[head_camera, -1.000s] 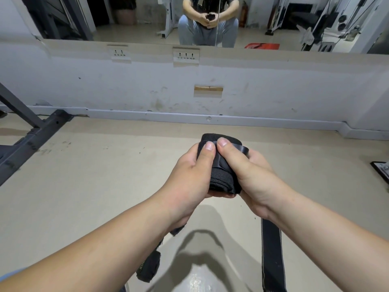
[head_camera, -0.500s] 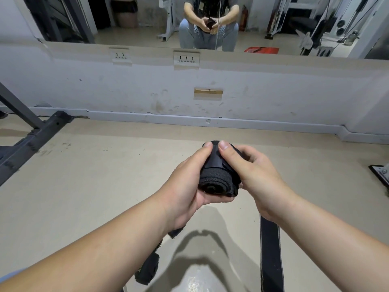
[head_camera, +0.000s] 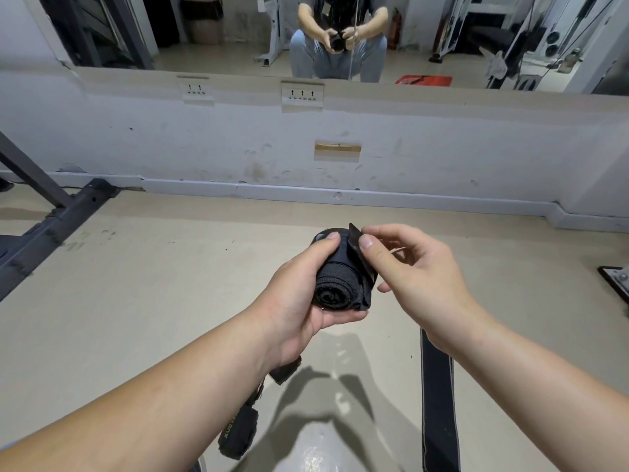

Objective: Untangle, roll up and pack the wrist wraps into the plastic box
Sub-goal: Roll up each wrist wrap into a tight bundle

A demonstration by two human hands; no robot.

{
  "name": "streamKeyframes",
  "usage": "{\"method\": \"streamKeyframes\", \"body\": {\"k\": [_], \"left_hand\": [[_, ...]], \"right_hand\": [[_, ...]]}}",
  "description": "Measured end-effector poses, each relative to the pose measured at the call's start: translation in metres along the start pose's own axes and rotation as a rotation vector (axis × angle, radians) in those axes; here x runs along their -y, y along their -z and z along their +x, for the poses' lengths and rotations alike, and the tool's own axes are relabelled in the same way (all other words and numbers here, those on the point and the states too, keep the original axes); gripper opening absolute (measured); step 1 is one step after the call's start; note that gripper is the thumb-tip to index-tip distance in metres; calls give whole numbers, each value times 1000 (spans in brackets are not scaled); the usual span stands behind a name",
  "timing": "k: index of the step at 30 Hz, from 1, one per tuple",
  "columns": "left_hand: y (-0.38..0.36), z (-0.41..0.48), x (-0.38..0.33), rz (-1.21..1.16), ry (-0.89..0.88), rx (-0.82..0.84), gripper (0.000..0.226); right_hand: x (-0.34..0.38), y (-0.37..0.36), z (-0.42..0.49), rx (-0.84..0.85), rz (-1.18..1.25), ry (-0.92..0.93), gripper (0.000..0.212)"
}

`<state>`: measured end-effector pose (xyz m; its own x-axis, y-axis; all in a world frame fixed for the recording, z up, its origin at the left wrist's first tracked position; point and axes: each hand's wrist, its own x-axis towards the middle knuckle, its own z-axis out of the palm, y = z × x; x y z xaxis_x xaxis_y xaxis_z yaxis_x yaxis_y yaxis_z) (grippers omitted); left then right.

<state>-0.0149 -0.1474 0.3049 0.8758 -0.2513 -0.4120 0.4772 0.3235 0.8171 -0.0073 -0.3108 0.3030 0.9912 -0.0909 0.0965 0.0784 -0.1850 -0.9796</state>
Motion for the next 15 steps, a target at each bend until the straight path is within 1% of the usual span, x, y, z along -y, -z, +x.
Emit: {"method": "streamKeyframes", "body": {"k": [2,5,8,9,11,13,15], "left_hand": [[0,0,-1,-7,5,-8,42],[1,-1,-3,29,19,4,51],[5,-4,-2,184,42,87,60],[7,-3,-1,267,39,90,59],[12,1,5,375,30,27,54],[17,6,11,394,35,-25,47],[21,9,16,439,28,-31,43]], "right_hand": [[1,-1,0,3,15,9,12],[1,4,2,21,65,-55,16],[-7,5,3,53,47,-138,13],[-11,4,3,55,47,-158,12],[-17,5,4,80,67,-214,18],[-22,7,4,142,70,-281,27],[-28,8,4,184,28,-331,30]]}}
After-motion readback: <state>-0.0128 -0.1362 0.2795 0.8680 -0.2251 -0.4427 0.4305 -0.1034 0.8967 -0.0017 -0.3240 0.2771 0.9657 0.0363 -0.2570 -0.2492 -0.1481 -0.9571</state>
